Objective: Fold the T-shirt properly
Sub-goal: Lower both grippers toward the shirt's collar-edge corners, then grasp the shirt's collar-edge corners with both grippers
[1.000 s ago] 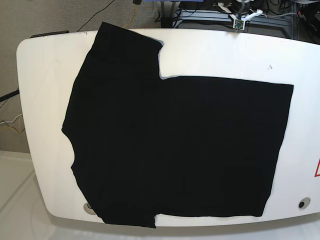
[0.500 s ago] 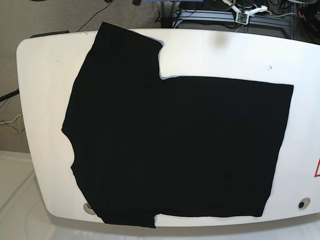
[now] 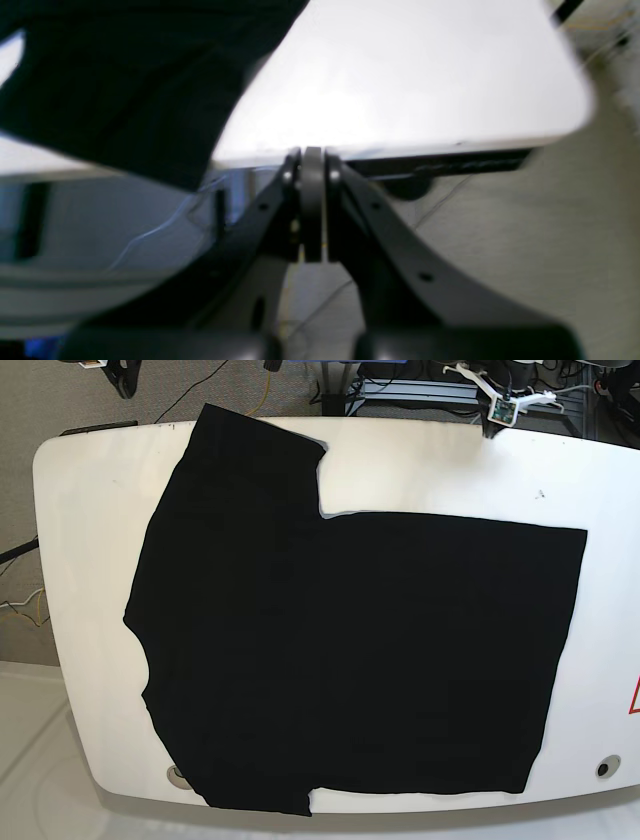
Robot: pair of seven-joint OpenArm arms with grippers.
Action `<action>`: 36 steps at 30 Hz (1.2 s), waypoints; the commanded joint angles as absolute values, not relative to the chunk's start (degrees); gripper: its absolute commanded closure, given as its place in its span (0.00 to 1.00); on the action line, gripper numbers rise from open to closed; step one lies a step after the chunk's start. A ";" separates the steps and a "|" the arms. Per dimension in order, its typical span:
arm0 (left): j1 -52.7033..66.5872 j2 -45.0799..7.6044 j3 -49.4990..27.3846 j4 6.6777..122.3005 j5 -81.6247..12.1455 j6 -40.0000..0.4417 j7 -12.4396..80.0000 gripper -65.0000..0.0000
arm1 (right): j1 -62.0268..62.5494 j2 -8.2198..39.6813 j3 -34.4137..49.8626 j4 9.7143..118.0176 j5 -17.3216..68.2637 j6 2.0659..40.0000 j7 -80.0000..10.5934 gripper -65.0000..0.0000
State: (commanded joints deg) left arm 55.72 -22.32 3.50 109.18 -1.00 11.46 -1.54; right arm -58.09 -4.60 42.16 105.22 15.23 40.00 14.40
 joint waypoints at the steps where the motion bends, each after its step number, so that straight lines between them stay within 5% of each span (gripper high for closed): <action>1: 55.73 -22.37 3.36 109.66 -0.91 11.48 -1.12 1.00 | -57.80 -4.40 41.98 105.47 16.02 40.00 13.83 1.00; 15: 54.23 -21.32 -1.46 115.60 0.33 9.54 0.76 1.00 | -48.24 -2.56 41.67 108.03 26.67 40.00 -3.75 1.00; 23: 56.67 -18.84 -11.91 122.13 -2.08 9.78 -2.50 1.00 | -41.79 -2.34 43.11 111.28 28.38 40.00 -11.39 1.00; 25: 56.88 -18.53 -13.19 123.15 -2.31 9.61 -2.22 0.90 | -40.53 -2.31 43.18 111.51 28.27 40.00 -13.09 1.00; 27: 58.10 -18.33 -15.87 126.68 -2.79 8.70 1.03 0.61 | -35.53 -2.14 43.53 111.18 29.13 40.00 -20.78 0.86; 31: 57.01 -19.70 -15.44 126.15 -4.50 8.52 2.47 0.61 | -32.34 -1.56 43.75 110.93 29.32 40.00 -27.66 0.70; 36: 56.16 -21.65 -14.57 124.16 -5.67 8.53 4.85 0.65 | -30.01 -0.57 43.69 110.87 29.18 40.00 -34.27 0.68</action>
State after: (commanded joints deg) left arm 56.16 -21.65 -14.57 124.16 -5.67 8.53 4.85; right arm -30.01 -0.57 43.69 110.87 29.18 40.00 -34.27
